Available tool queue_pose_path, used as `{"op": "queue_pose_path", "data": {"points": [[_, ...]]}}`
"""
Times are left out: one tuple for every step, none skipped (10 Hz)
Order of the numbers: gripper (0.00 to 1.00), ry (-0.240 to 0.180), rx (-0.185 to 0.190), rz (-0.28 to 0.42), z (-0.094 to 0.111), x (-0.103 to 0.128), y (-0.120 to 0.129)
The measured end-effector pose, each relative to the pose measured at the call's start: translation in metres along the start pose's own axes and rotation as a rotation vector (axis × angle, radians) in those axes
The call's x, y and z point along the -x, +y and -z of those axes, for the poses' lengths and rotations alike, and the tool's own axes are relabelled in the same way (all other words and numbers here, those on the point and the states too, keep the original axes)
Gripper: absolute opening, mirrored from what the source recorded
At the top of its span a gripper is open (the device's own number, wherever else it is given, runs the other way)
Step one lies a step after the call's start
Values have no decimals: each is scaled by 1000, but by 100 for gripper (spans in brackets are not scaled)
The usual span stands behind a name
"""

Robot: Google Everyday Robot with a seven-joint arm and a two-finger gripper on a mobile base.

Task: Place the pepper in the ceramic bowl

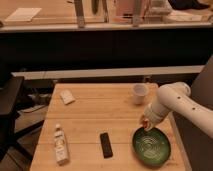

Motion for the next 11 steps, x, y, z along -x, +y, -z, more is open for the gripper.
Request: {"op": "queue_pose_path", "data": {"points": [[2,0,1,2,0,0,0],[2,-1,3,5,0,0,1],[2,-2,4,10,0,1,1],[2,-3,6,13,0,1,2],[2,-3,7,16,0,2,2],[2,-3,8,19,0,2,3],[2,-4,10,22,0,2,3],[2,-4,11,24,0,2,3],[2,-4,12,26,1,2,3],[2,-5,13,30,0,3,4],[2,-5,14,33,1,3,4]]}}
